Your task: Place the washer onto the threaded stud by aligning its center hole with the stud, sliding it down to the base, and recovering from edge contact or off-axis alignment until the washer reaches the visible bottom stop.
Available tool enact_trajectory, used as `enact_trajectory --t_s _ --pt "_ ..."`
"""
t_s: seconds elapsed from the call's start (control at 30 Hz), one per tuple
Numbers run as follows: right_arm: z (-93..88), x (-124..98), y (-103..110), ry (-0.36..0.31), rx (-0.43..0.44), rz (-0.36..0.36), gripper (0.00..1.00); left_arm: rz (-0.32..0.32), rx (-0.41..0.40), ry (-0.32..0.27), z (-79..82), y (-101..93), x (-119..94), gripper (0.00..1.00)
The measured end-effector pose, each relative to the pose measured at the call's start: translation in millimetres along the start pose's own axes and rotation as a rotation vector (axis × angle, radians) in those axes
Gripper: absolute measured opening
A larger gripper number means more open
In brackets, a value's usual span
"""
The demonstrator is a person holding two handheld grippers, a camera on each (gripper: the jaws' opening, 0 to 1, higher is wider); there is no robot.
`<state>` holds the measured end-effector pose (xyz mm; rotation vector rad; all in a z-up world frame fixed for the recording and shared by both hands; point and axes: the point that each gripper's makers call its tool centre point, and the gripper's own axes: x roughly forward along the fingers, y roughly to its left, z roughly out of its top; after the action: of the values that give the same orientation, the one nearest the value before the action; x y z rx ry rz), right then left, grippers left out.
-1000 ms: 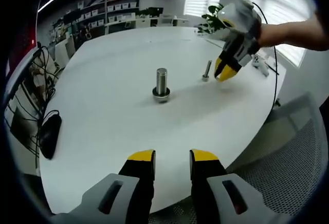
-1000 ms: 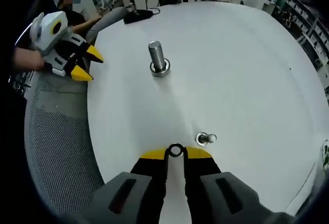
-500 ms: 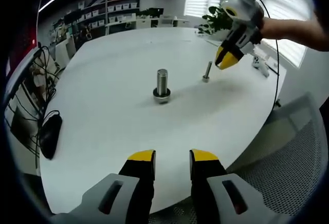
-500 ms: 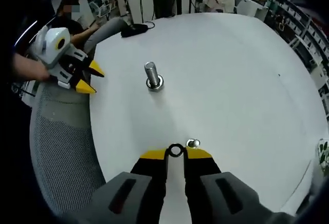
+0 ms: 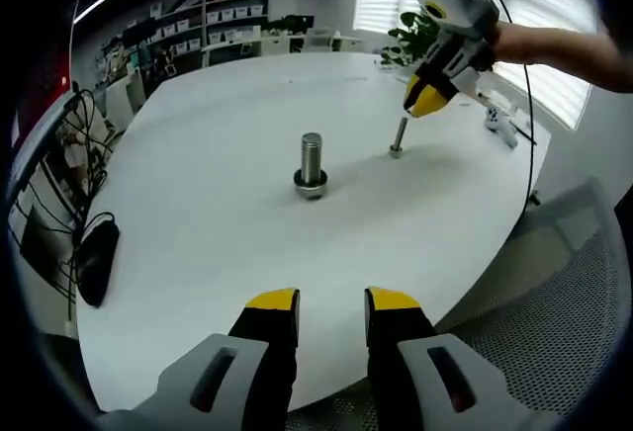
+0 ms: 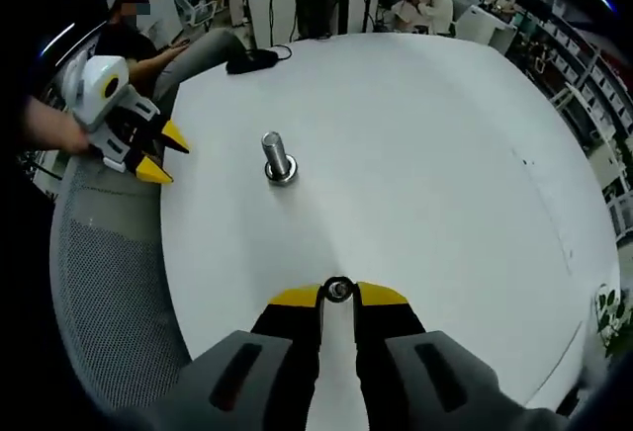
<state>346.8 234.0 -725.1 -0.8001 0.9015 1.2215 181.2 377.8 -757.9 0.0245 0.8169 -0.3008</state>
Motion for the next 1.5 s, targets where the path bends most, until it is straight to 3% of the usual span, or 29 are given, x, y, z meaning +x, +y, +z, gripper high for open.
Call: enact_trajectory --t_s 0.73,1.5 --pt "-9.3 13 -4 0.062 -0.027 0.004 0.14 0.000 -0.003 -0.002 0.2 0.8 0 0.24" --pt "-29.7 47 -5 0.131 -0.025 0.039 0.14 0.003 -0.006 0.002 -0.7 1.9 0 0.24"
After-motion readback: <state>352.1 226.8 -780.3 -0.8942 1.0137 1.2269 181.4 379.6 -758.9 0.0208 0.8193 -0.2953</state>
